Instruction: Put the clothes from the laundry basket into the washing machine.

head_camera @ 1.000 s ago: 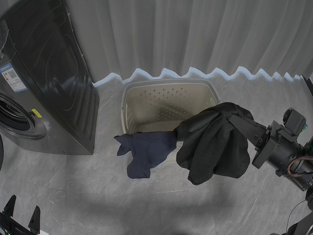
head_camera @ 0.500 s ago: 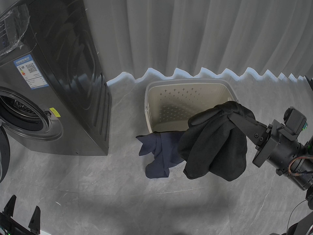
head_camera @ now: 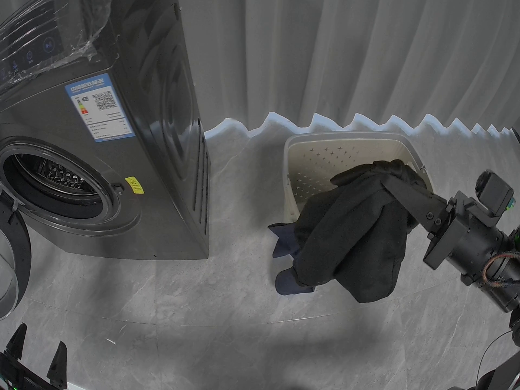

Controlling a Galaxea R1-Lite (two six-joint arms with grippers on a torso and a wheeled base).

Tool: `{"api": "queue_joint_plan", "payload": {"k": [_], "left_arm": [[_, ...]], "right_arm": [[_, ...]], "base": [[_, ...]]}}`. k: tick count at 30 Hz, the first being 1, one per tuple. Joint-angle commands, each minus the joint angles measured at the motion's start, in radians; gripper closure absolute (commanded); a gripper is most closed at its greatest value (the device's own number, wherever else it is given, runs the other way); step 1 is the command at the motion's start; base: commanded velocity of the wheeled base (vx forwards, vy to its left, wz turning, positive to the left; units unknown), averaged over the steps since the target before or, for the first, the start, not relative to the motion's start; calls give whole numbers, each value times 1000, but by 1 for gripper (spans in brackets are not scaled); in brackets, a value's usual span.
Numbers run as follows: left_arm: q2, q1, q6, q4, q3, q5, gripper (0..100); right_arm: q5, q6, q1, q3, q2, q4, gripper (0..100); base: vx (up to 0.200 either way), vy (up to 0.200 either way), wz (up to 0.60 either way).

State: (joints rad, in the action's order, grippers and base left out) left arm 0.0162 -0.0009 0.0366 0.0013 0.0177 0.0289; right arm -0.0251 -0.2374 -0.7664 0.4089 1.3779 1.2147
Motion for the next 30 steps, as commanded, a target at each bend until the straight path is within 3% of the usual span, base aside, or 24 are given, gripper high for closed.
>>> {"api": "queue_joint_plan", "payload": {"k": [1,15,22,30], "left_arm": [[-7,1,0,0,-16,0,0],[-7,1,0,0,-16,0,0],[-7,1,0,2,-16,0,0],[-7,1,0,2,-16,0,0]], "right_arm": [[-1,0,1,2,1,2,100],[-3,0,4,-5,6,2,100],[-4,0,12,-2,6,2,100],[-6,0,24,2,6,0,100]], "base": [[0,0,0],[-200,0,0],[0,0,0],[0,200,0]]}}
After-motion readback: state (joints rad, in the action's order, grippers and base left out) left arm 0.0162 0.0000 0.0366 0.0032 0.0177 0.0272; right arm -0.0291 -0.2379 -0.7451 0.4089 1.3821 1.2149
